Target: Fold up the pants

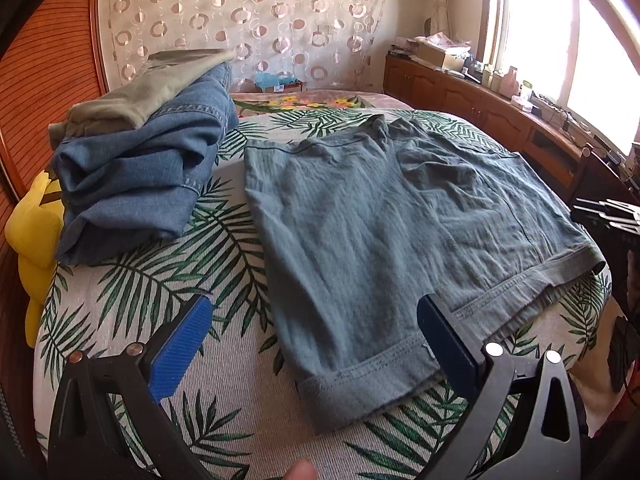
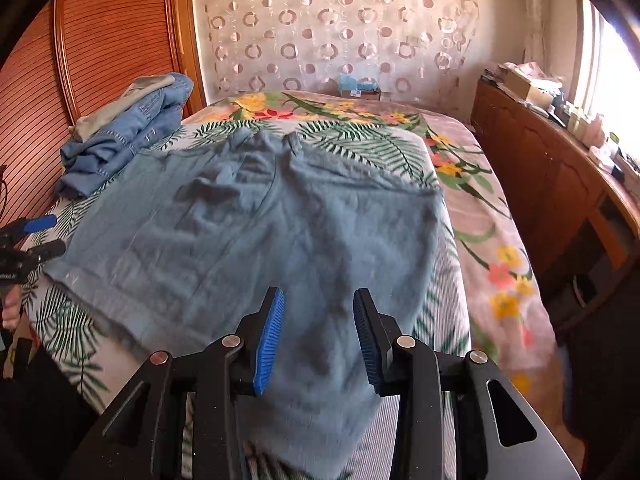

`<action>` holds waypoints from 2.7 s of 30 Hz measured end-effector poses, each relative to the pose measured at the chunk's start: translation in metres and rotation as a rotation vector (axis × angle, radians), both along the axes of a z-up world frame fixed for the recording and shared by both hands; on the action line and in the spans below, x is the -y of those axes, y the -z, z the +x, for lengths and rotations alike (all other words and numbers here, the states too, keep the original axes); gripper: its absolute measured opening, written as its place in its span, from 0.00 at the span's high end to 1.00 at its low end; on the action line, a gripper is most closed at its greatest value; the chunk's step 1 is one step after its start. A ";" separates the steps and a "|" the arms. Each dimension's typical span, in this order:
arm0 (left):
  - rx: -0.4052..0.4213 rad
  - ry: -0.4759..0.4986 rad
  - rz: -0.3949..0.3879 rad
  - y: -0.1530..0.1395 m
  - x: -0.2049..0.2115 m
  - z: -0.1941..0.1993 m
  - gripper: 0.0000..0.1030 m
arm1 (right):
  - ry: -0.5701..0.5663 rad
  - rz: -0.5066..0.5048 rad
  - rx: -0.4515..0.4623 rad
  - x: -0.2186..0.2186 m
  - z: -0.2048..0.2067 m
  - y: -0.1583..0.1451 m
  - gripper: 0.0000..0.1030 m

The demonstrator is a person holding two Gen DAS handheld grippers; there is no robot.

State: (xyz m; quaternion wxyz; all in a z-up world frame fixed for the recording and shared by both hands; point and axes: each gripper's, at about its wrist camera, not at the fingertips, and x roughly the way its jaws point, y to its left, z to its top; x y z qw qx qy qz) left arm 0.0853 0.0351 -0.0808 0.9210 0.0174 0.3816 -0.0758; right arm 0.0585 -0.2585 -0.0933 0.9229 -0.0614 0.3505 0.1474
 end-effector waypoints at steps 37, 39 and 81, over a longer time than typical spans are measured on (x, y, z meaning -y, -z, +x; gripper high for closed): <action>-0.058 0.003 -0.007 0.021 0.001 -0.008 0.01 | 0.166 -0.017 0.001 0.056 -0.095 -0.011 0.99; -0.057 0.003 -0.007 0.021 0.001 -0.008 0.01 | 0.166 0.024 -0.010 0.054 -0.094 -0.008 0.99; -0.041 -0.020 -0.062 0.009 -0.019 -0.023 0.08 | 0.151 0.133 0.060 0.028 -0.081 -0.022 0.66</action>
